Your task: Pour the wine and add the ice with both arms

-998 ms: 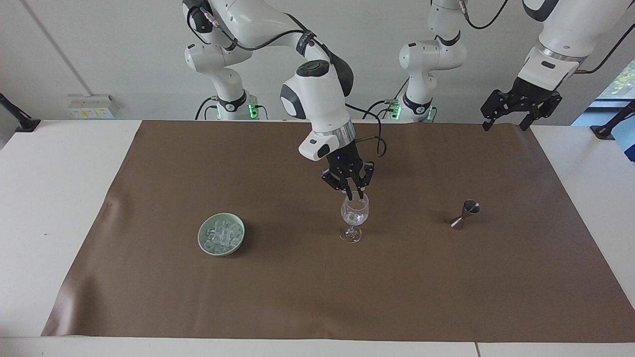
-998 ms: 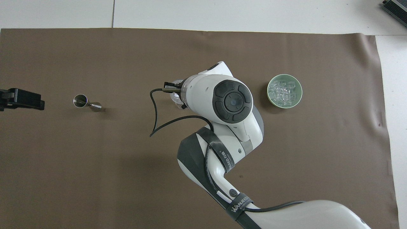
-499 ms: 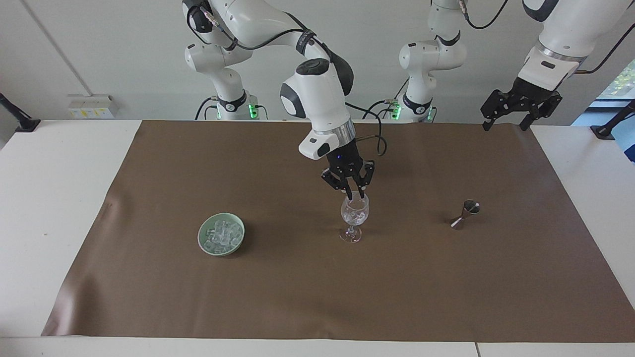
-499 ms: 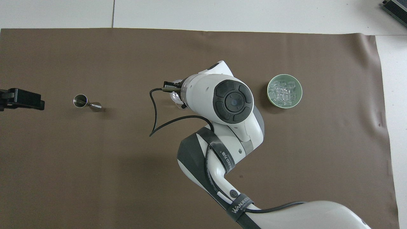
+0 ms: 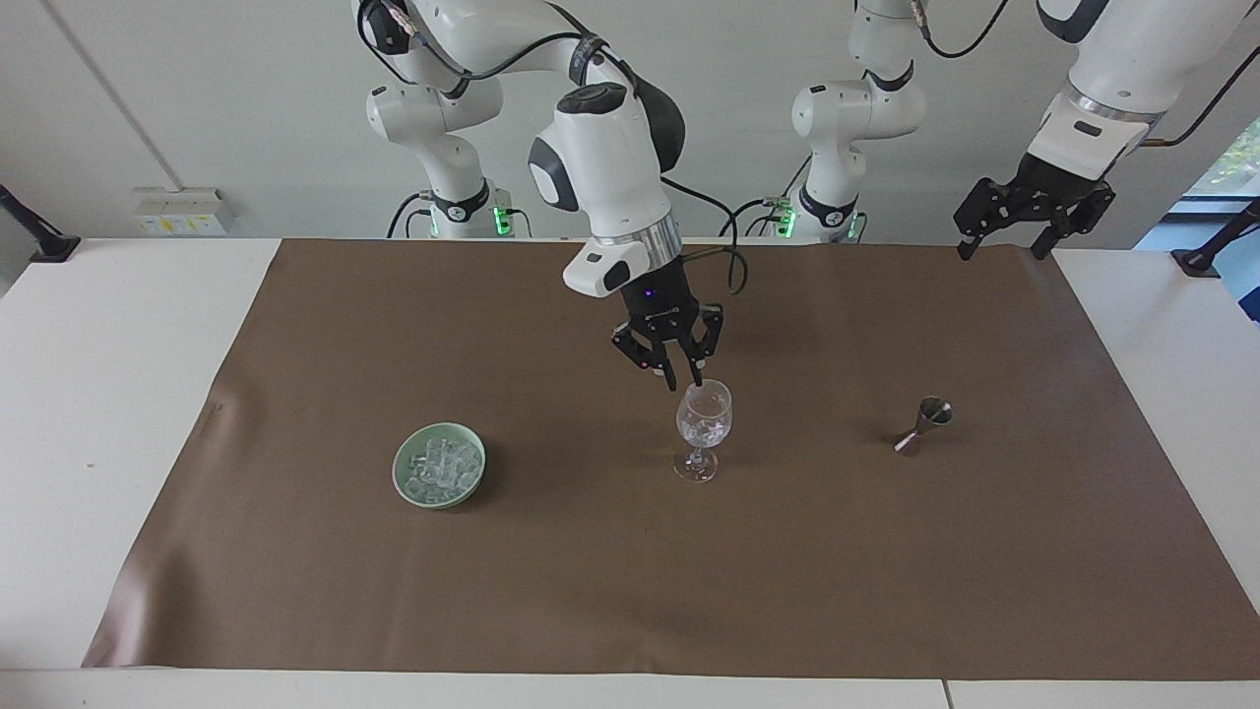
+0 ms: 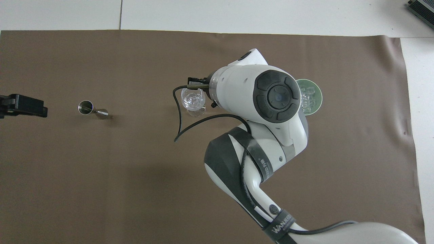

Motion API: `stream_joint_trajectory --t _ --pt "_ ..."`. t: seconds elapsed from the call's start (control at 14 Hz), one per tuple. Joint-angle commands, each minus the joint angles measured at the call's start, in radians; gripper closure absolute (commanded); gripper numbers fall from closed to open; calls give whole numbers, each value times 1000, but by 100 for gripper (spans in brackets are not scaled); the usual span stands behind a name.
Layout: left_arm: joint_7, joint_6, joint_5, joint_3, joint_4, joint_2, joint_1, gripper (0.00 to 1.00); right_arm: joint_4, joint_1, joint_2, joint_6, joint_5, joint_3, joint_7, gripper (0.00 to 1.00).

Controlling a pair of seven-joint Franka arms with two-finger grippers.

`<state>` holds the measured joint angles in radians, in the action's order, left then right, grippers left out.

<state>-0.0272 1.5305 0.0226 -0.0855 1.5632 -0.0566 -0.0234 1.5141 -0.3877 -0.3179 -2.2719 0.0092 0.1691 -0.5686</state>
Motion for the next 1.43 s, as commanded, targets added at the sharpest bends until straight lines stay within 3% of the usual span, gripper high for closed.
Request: stream_joint_trajectory --t 0.0,0.21,0.29,0.43,1.0,1.36 --pt "3 -12 10 -8 11 -15 -15 0 11 61 72 128 3 10 110 66" --pt "3 -12 10 -8 11 -15 -15 0 11 119 132 236 3 10 140 51" --pt "3 -12 10 -8 11 -15 -15 0 11 141 150 273 5 10 177 41" --pt "3 -12 10 -8 11 -15 -15 0 11 180 189 357 6 10 249 3" --pt "3 -12 10 -8 11 -15 -15 0 14 371 295 649 18 4 371 0" --pt "3 -12 10 -8 11 -15 -15 0 9 539 319 773 20 0 573 0"
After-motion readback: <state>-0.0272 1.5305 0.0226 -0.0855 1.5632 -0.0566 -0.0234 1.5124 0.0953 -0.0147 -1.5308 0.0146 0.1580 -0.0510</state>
